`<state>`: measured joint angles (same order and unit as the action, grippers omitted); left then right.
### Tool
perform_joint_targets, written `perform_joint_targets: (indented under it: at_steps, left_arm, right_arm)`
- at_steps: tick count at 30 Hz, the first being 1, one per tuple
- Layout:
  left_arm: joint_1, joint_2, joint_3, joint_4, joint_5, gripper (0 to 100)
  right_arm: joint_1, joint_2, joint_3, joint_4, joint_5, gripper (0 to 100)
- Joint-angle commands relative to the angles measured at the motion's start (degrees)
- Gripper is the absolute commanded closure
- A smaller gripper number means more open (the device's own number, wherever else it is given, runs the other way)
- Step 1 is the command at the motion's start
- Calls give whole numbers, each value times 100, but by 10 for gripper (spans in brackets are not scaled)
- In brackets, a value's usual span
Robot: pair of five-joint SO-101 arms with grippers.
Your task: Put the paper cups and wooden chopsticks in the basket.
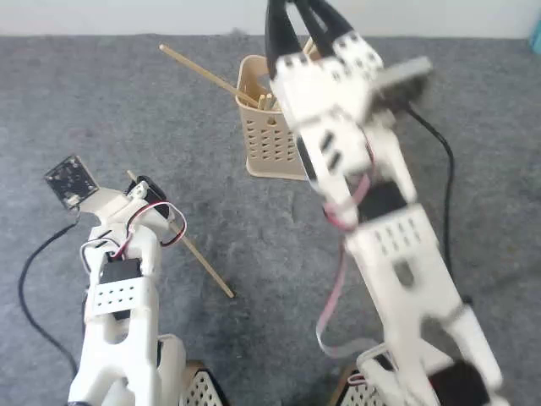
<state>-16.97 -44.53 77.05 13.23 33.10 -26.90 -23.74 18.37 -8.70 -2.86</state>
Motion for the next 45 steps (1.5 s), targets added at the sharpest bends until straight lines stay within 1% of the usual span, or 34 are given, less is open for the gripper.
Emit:
perform_joint_targets:
  at_steps: [1,4,6,12,16,20,24,29,31,33,35,37,39,41,45]
  left_arm:
    - [0,18,-224,-141,-26,987]
    - [0,18,-224,-141,-26,987]
    - [0,18,-224,-141,-26,987]
    - [9,26,-224,-149,-62,985]
    - [18,26,-224,-149,-440,985]
    - [141,26,-215,-149,-466,985]
    - [167,26,-215,-149,-466,984]
    - [176,141,-224,-114,-466,981]
    - [202,466,-338,-114,-466,943]
    - [264,967,-681,193,-466,873]
    - [246,1521,-1209,747,-466,806]
    - [211,2040,-1684,1160,-466,758]
    - [176,2470,-1982,1292,-457,740]
    - [193,2716,-2132,1310,-457,739]
    - [325,2752,-2158,1459,-457,739]
  right_arm:
    - [295,1130,-897,-734,70,990]
    - [374,1727,-870,-1464,88,990]
    - [382,1982,-809,-1692,88,990]
    - [347,2167,-475,-1736,88,980]
    - [330,2167,-79,-1719,88,899]
    - [365,2158,211,-1754,79,909]
    - [374,1807,457,-1719,62,914]
    - [330,620,1125,-1648,62,914]
    - [330,4,1371,-1095,53,914]
    - [347,-664,1477,-4,-105,914]
    - [400,-1305,1477,1200,-633,915]
    - [523,-1921,1477,2167,-1090,915]
    - [602,-2501,1477,2923,-1345,916]
    - [637,-3073,1530,3635,-1363,916]
    - [646,-4075,1785,5402,-1380,916]
